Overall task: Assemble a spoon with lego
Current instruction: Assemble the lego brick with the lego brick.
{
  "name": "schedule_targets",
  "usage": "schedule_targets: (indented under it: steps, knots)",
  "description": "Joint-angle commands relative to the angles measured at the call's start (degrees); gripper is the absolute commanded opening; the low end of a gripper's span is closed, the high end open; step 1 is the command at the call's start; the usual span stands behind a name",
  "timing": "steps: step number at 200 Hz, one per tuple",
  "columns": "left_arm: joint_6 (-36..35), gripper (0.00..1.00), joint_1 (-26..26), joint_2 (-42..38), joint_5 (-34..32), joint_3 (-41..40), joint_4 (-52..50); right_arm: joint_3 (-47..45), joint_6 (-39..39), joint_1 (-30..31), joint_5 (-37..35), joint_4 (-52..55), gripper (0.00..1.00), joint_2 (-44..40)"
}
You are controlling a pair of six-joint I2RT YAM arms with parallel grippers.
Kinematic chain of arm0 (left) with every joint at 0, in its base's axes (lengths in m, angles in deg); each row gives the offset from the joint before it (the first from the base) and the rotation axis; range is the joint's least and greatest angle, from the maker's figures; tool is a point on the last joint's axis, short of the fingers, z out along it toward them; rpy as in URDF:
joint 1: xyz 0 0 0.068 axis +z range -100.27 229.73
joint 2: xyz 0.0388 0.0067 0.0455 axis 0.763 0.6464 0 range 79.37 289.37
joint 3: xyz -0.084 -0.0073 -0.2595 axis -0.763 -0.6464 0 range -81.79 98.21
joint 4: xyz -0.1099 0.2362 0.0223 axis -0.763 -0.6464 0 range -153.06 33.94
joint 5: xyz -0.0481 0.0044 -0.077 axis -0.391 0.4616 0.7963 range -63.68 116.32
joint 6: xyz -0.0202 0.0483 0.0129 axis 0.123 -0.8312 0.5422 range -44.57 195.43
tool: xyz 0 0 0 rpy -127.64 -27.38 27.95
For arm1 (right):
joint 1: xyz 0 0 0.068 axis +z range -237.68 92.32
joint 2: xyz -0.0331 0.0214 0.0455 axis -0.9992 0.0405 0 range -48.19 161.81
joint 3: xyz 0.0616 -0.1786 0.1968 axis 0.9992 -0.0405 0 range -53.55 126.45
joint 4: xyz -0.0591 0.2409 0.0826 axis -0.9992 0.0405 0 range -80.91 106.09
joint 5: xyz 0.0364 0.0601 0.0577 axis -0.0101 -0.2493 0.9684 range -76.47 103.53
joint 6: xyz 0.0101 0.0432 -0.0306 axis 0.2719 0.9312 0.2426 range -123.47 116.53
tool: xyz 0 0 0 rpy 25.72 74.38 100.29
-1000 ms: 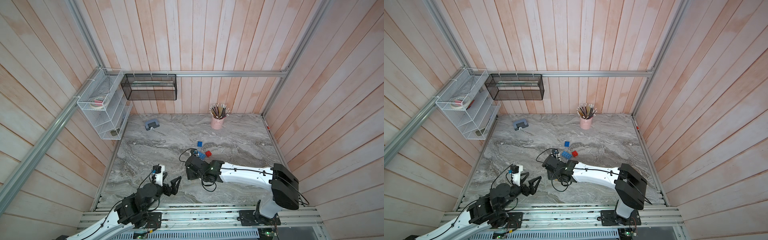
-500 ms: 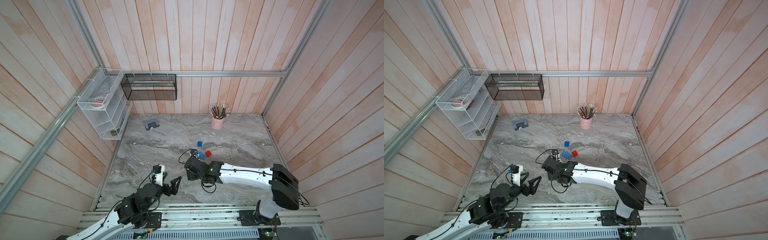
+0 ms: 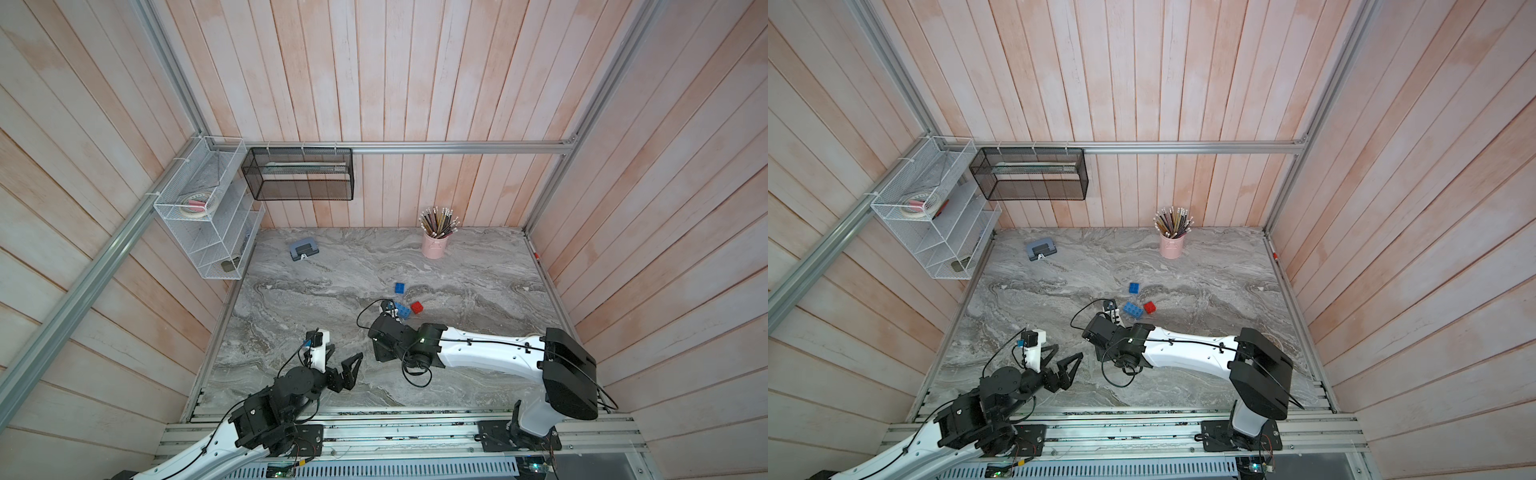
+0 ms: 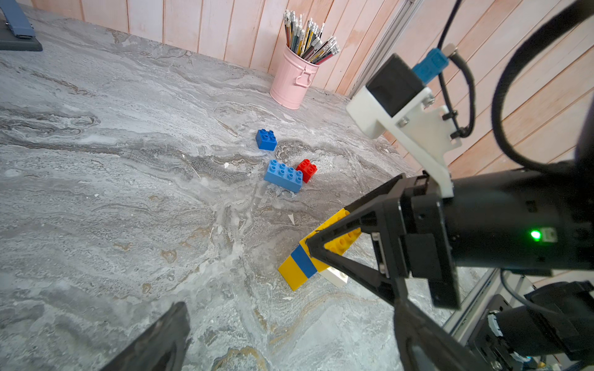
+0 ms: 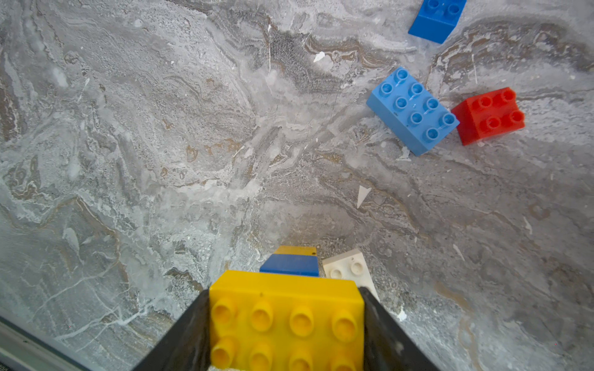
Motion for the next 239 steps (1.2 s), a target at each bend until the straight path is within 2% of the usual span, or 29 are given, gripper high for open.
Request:
schedule_targets:
  steps: [1, 168, 239]
  knots:
    - [-1.1, 1.0, -0.1, -0.7, 0.6, -0.7, 1.4, 0.5, 1.1, 0.6, -1.6, 2.1, 0.48, 1.8]
    - [-1.0, 1.0, -0.2, -0.7, 0.5, -0.8, 1.2, -5.6, 3.6, 3.0, -5.1, -5.6, 0.46, -0.9]
    - [-0.9, 1.0, -0.1, -0.7, 0.4, -0.8, 1.2, -1.9, 3.6, 4.6, -6.6, -0.5, 0.46, 3.2]
